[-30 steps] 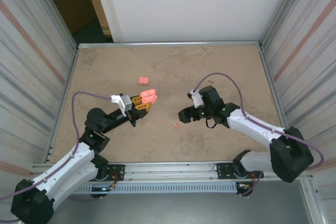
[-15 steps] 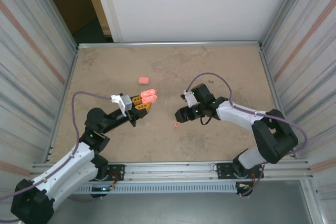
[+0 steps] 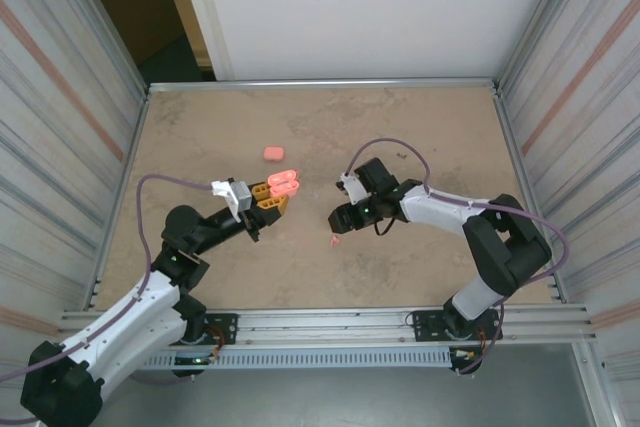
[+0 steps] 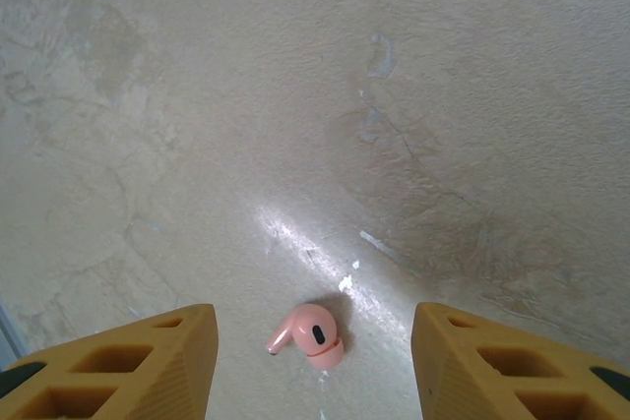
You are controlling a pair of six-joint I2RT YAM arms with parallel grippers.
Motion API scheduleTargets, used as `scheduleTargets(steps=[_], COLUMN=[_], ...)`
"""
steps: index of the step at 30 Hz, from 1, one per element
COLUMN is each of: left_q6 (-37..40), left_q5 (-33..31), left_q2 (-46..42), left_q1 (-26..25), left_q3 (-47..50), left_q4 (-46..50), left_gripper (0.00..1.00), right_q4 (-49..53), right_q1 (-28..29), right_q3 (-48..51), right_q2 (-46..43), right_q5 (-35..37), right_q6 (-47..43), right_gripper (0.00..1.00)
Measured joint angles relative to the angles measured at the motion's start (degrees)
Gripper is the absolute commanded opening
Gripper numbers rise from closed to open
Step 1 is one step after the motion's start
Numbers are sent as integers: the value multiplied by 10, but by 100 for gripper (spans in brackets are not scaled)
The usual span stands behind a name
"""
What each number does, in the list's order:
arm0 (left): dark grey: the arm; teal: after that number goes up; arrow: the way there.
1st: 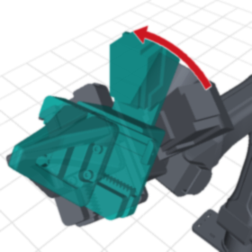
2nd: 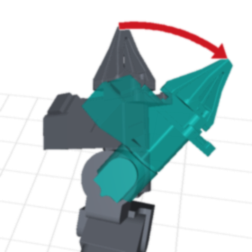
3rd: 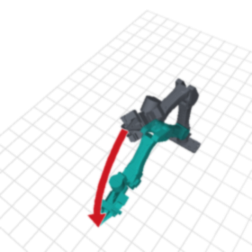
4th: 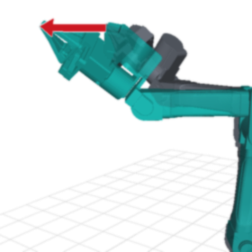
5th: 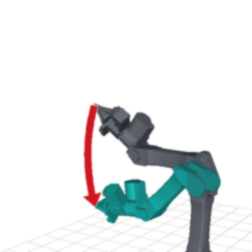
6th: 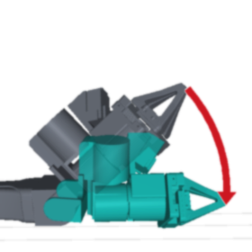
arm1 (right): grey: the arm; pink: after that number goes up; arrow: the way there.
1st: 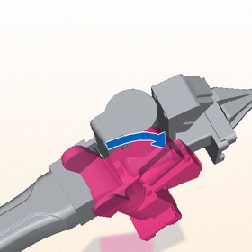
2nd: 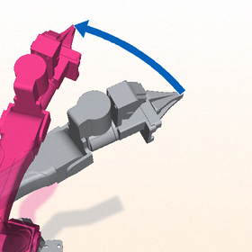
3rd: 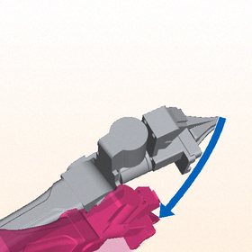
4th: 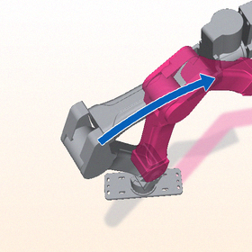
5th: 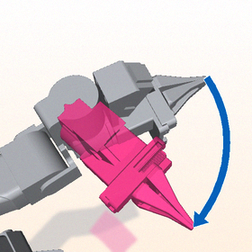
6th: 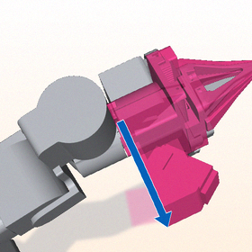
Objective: Insert the wireless bluetooth earbuds into the charging case
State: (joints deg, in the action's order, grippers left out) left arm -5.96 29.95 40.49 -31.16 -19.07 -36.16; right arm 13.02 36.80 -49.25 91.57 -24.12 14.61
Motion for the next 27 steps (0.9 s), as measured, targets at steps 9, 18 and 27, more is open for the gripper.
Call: scheduleTargets(steps=[9, 18, 27], left_q6=[0, 0, 0], left_q5=[0, 0, 0], left_q2=[0, 0, 0], left_q1=[0, 0, 0], left_q3=[0, 0, 0], left_q4=[0, 4, 4], left_gripper=[0, 0, 0], right_q4=[14, 38, 56], right_q1=[11, 19, 25], right_q3=[-21, -38, -47], right_q2=[36, 60, 80], right_q5=[-5, -13, -14], right_q6=[-1, -3, -10], right_gripper=[49, 47, 44])
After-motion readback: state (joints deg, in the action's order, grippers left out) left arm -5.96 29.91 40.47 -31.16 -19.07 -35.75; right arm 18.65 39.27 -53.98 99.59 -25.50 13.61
